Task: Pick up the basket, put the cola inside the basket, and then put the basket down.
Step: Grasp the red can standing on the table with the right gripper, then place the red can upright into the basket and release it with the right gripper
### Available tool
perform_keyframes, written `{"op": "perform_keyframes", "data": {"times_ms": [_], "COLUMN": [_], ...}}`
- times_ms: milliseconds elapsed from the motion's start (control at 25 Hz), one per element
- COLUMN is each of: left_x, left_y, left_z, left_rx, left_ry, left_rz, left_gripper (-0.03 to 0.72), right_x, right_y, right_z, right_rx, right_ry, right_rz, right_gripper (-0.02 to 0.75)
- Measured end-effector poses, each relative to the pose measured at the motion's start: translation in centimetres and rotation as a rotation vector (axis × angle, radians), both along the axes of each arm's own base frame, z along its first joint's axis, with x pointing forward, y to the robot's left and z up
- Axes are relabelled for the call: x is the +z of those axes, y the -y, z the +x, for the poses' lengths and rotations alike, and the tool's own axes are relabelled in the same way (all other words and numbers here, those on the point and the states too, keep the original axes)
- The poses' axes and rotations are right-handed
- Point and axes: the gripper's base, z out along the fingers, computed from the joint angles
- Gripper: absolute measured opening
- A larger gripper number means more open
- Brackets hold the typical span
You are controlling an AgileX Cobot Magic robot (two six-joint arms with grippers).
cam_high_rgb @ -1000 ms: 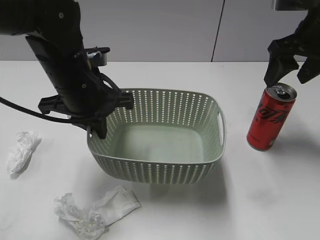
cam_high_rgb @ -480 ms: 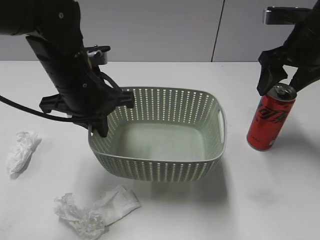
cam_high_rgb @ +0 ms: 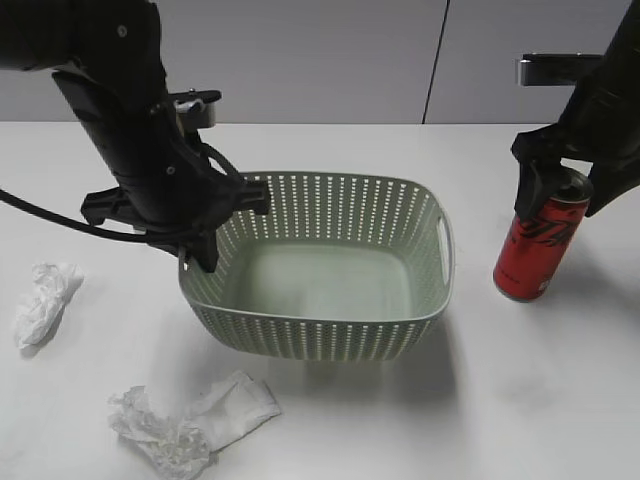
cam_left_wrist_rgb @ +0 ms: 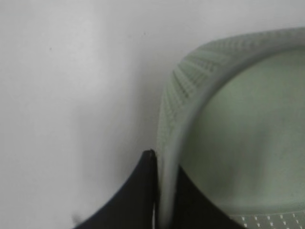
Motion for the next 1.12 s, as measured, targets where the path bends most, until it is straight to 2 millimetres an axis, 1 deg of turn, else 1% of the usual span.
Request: {"op": "perform_keyframes", "data": {"times_ms": [320, 440, 480, 840, 920, 1000, 1120], "left_x": [0.0, 0.0, 0.0, 0.0, 0.0, 0.0, -0.4], "left_y": [0.0, 0.0, 0.0, 0.1, 0.1, 0.1, 0.2], "left_z": [0.1, 0.1, 0.1, 0.1, 0.1, 0.1, 0.2], "left_rx": [0.001, 0.001, 0.001, 0.001, 0.001, 0.002, 0.005], "left_ry": [0.01, 0.01, 0.011, 0.011, 0.012, 0.011, 0.006], "left_rz": [-0.005, -0.005, -0.006, -0.006, -0.006, -0.006, -0.009], "left_gripper": [-0.004, -0.004, -0.004, -0.004, -0.004, -0.004, -0.004], "right_x": [0.0, 0.0, 0.0, 0.2, 0.9, 2.2, 5.2], "right_y": [0.0, 0.0, 0.0, 0.2, 0.4, 0.5, 0.8], "right_z": [0.0, 0.0, 0.0, -0.2, -0.5, -1.0, -2.3], "right_rx": [-0.005, -0.005, -0.005, 0.007, 0.019, 0.024, 0.026], "right_ry": [-0.004, -0.004, -0.004, -0.02, -0.005, 0.024, 0.082], "right_rz": [0.0, 0.0, 0.0, -0.02, -0.033, -0.038, -0.028], "right_gripper": [0.576, 0.515, 0.506, 0.506, 0.506, 0.506, 0.506]}}
